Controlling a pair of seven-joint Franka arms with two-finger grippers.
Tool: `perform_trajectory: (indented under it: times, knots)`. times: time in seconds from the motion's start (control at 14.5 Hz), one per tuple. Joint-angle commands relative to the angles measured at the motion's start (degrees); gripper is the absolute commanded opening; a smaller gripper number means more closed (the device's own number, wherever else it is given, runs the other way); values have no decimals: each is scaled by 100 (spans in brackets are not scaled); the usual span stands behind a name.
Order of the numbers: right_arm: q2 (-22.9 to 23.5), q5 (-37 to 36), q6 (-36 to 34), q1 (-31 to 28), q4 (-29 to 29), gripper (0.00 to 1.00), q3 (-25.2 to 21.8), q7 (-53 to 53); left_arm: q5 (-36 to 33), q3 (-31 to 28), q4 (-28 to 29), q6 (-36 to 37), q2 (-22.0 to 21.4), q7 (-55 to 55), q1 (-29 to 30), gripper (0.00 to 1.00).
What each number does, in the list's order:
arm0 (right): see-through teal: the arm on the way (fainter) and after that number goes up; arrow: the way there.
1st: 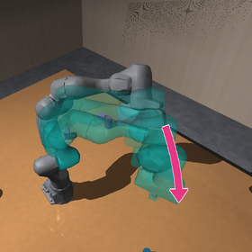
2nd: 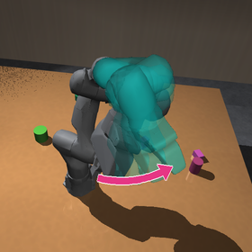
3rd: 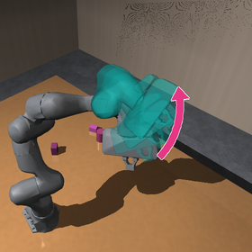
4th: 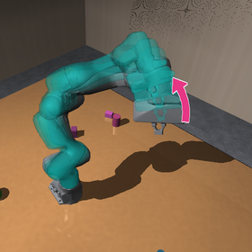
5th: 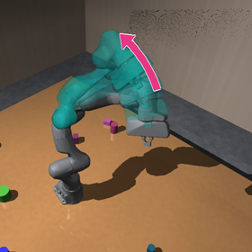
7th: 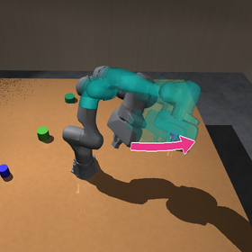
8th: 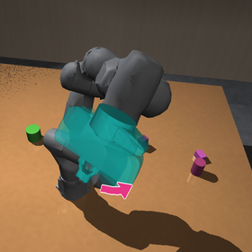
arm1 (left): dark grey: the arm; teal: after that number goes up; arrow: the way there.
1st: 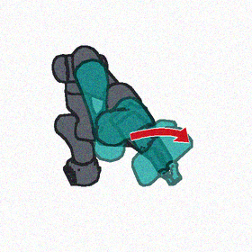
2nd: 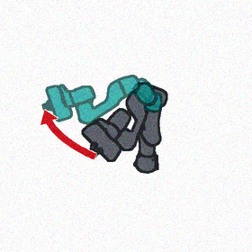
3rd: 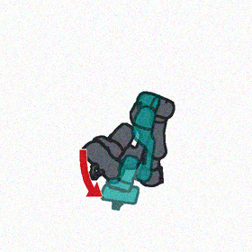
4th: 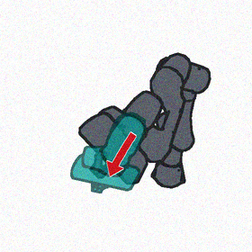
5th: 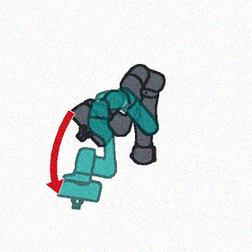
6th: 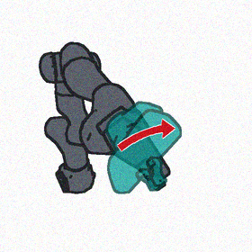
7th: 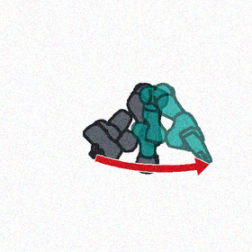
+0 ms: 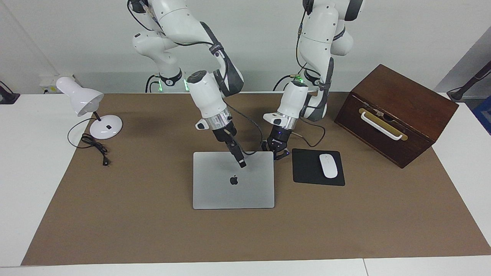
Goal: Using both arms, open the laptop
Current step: 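Lift the lid up and away from the robot with the right gripper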
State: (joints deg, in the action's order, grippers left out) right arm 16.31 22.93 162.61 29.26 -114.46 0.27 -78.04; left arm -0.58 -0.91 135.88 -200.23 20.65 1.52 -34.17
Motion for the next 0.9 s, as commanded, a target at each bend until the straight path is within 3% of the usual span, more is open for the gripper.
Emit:
perform_trajectory:
  times: [0.0,0.83]
  knots:
    - [65,-228,-457,-166,449,100,-106,184,-74,-50,-167,-51,335,15,-81,0]
    - [320,-676,-1838,-729,1812,100,-97,255,-74,-50,-167,-51,335,15,-81,0]
